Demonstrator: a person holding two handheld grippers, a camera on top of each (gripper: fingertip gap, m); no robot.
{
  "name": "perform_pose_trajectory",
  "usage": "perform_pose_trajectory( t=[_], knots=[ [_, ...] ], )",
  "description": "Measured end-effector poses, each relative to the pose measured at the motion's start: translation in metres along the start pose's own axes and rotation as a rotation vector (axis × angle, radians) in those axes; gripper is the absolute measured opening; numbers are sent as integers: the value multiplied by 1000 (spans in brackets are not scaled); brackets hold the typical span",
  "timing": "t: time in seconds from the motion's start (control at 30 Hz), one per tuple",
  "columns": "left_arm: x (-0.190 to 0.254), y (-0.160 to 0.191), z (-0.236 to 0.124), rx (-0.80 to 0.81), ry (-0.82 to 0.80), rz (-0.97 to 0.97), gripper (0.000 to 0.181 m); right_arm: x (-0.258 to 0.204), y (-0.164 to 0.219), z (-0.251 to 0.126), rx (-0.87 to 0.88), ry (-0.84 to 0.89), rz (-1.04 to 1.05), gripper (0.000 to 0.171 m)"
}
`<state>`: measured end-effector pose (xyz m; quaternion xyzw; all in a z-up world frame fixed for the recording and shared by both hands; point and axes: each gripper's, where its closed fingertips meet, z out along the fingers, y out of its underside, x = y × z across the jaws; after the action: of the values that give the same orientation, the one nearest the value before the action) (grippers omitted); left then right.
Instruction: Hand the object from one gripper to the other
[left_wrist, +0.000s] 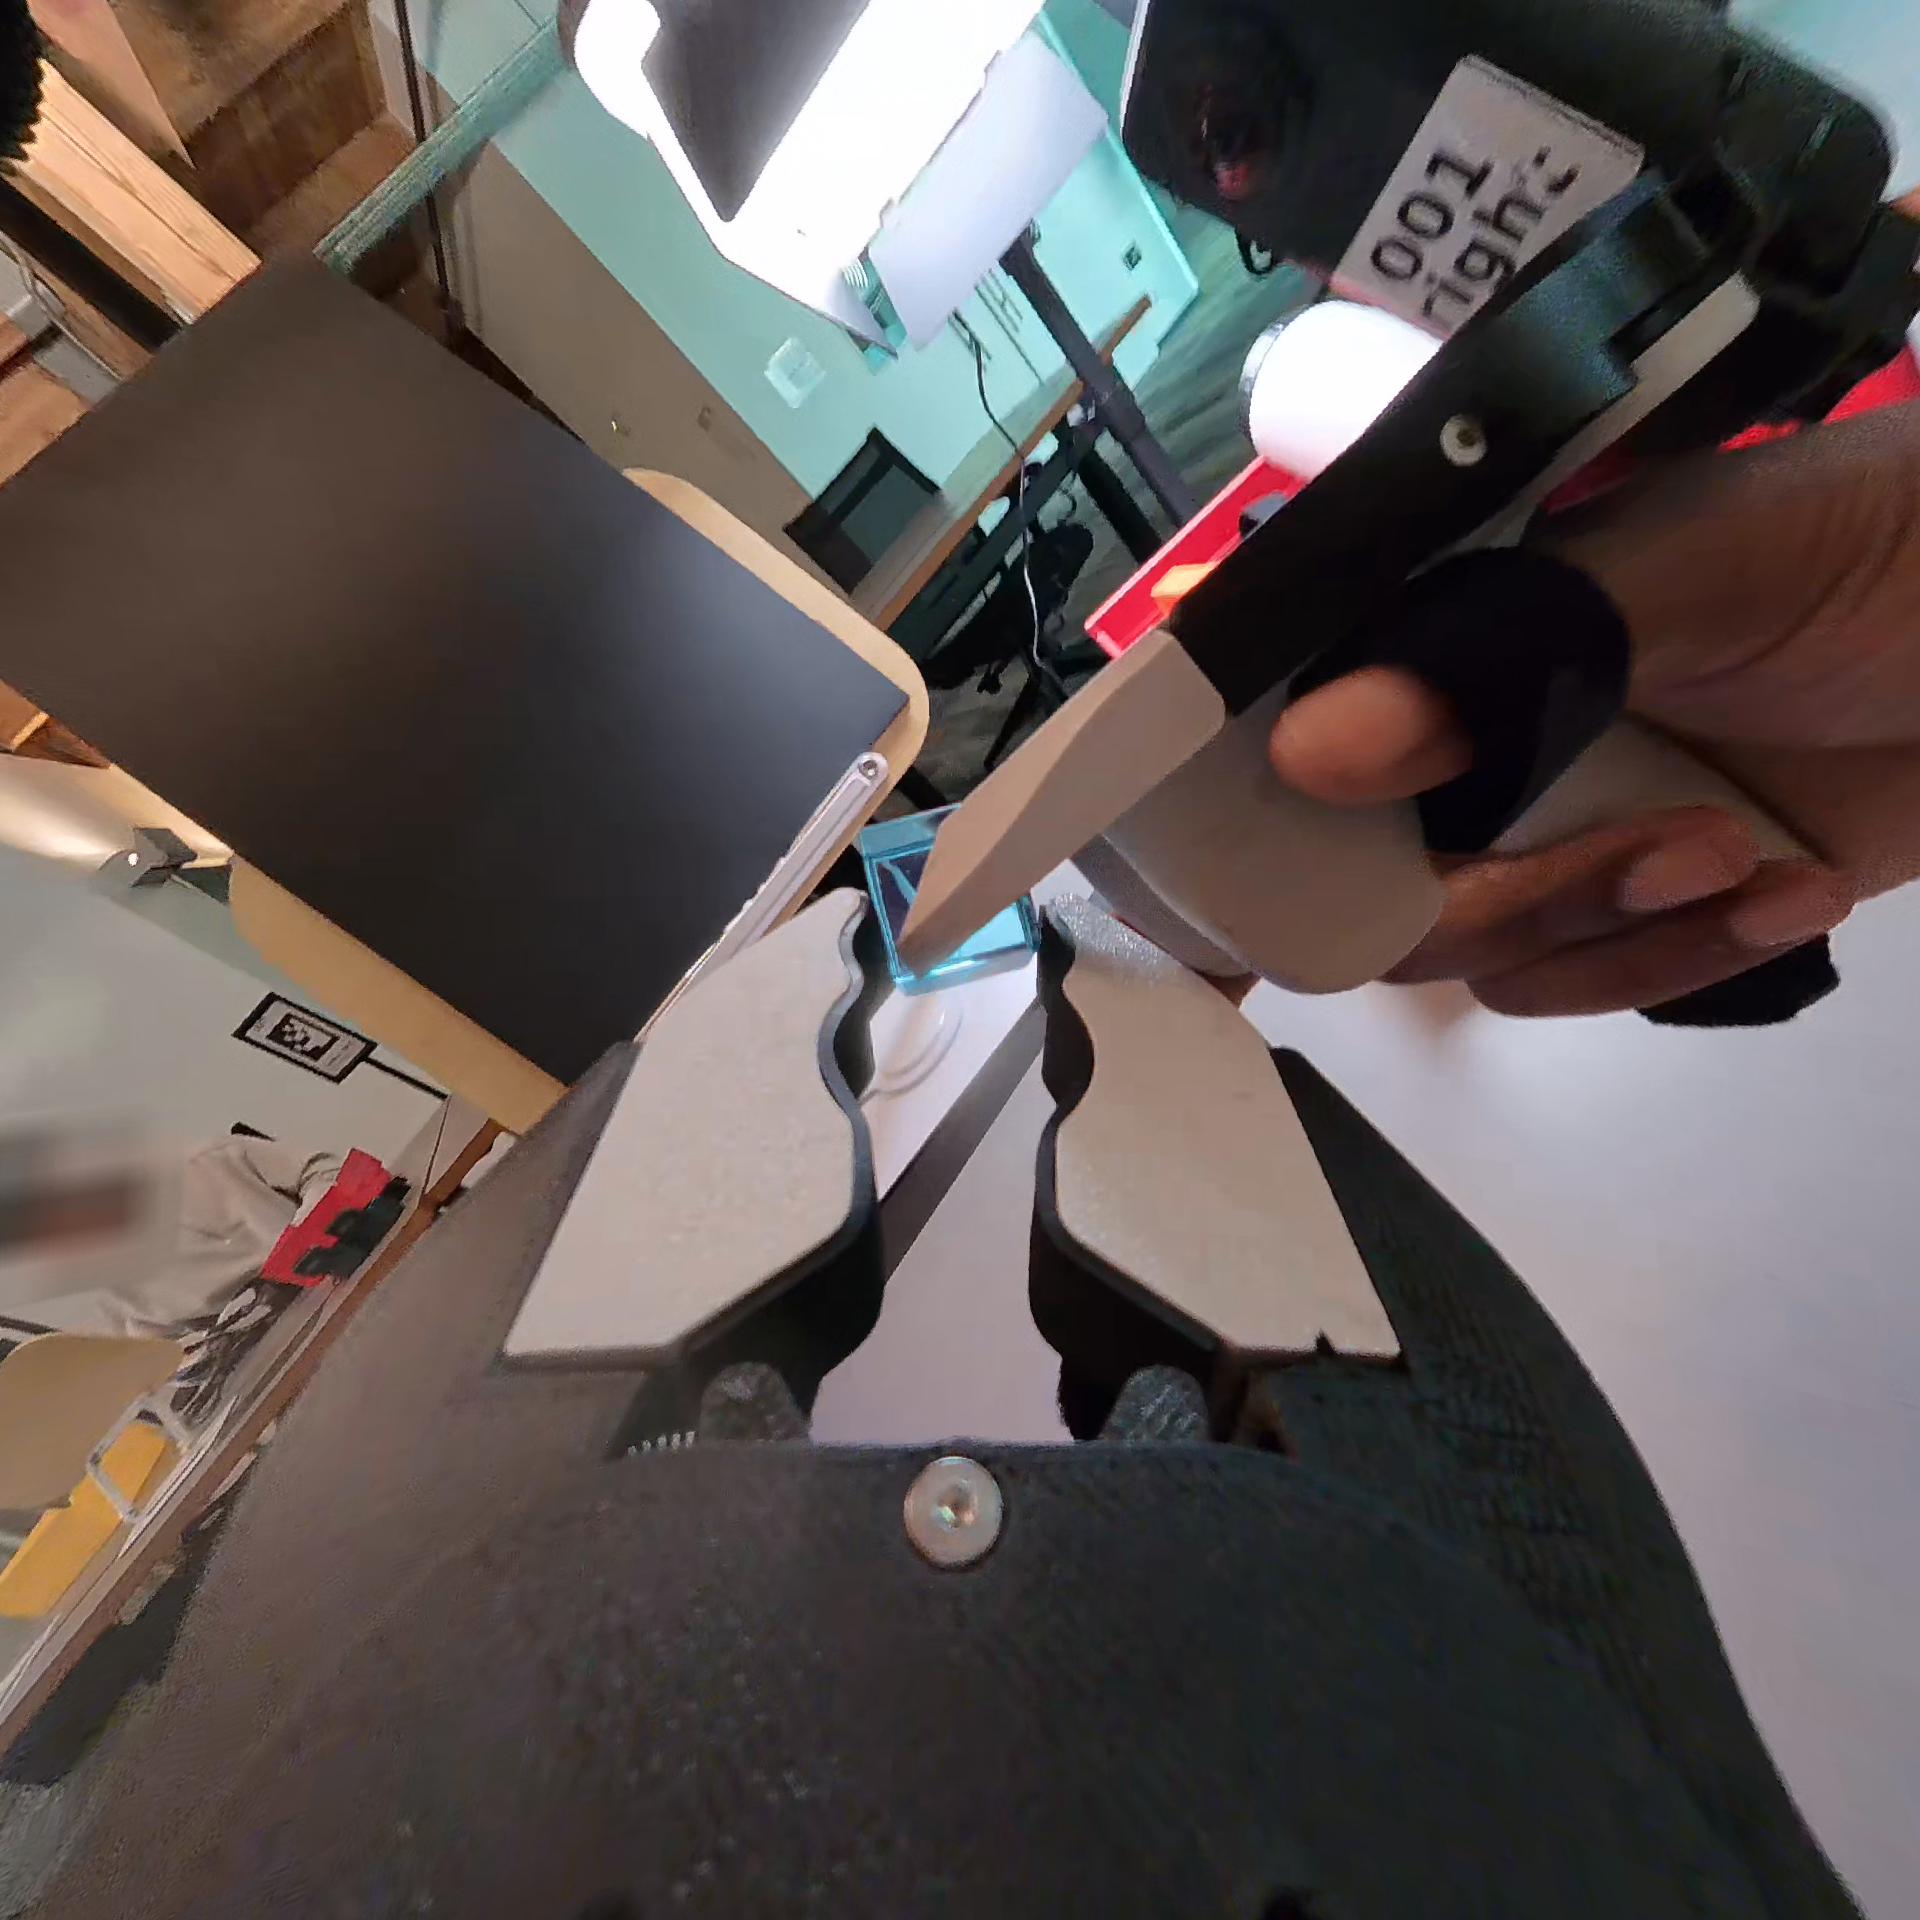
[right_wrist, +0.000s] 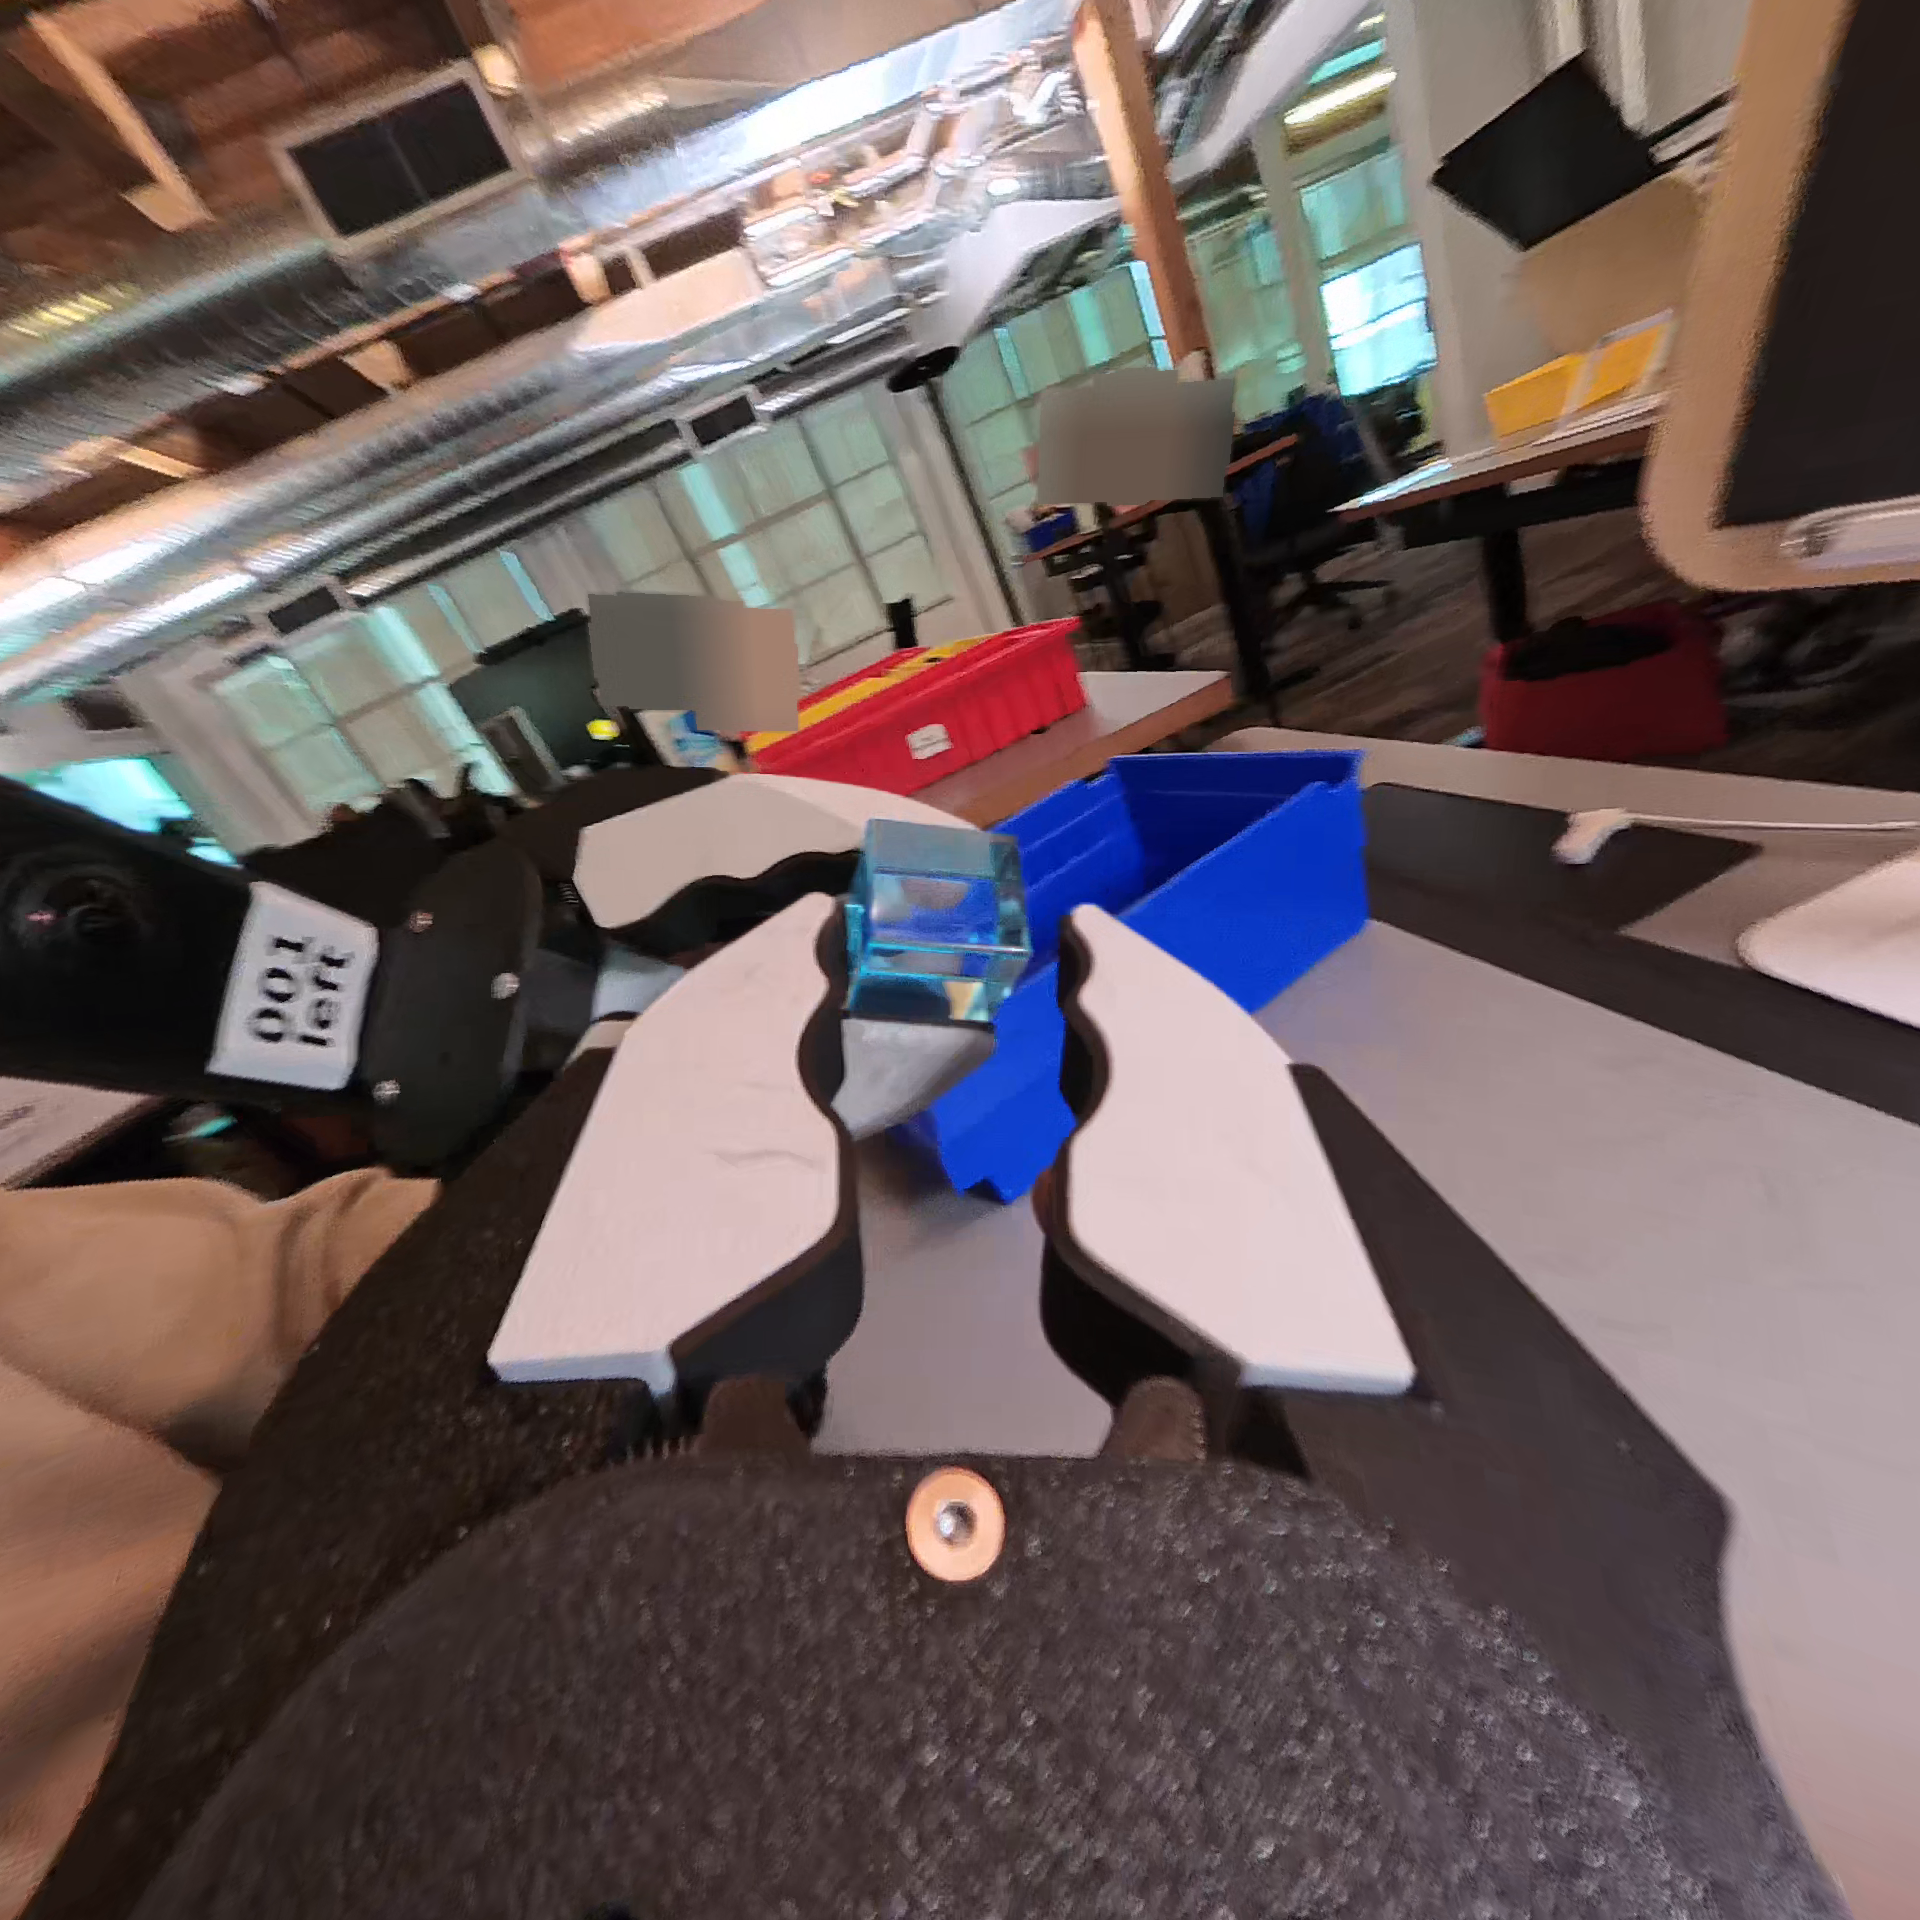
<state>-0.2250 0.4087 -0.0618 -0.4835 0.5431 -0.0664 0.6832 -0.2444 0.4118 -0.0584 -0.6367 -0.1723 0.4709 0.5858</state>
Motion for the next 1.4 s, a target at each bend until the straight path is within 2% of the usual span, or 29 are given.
perform_pose_trajectory(
  t=[0.03,0.1,0.2,0.33,0.47,0.53,0.57,0.6,0.67,0.73,0.8,0.9,1.0,1.1,1.23,1.4],
  knots=[
    [1,-1,0,16,3,-10,29,-4,0,-1,5,-38,21,31],
    [3,-3,-1,44,28,-48,31,-6,0,-3,-2,-50,-14,30],
    [13,-8,-5,100,180,-181,34,-7,-1,-10,-79,-5,-197,29],
    [13,-13,-19,130,536,-635,39,17,-11,-39,-272,263,-764,29],
    [14,-14,-21,142,756,-1027,44,-1,1,-36,-296,261,-1172,29],
    [26,-15,-23,113,863,-1095,47,-6,15,-24,-340,262,-1338,29],
    [32,-13,-24,86,892,-1100,41,-9,21,-20,-358,259,-1412,29],
    [35,-9,-23,66,899,-1085,35,-12,26,-17,-366,252,-1461,29],
    [34,-11,-27,92,916,-1066,35,-17,26,-15,-345,250,-1506,29],
    [28,-19,-30,153,921,-1043,35,-25,19,-15,-274,224,-1463,29],
    [22,-24,-34,224,883,-980,35,-24,12,-16,-252,216,-1307,38],
    [8,-39,-48,400,864,-908,34,-28,3,-21,-196,83,-836,51],
    [-1,-53,-65,577,826,-815,35,-52,2,-22,-138,-198,-340,47],
    [3,-59,-74,653,789,-697,35,-73,-2,-21,-70,-417,-12,44],
    [10,-68,-85,712,769,-578,35,-94,-3,-19,-33,-594,195,38],
    [10,-77,-99,787,811,-564,35,-114,-10,-21,46,-690,249,33]
  ],
)
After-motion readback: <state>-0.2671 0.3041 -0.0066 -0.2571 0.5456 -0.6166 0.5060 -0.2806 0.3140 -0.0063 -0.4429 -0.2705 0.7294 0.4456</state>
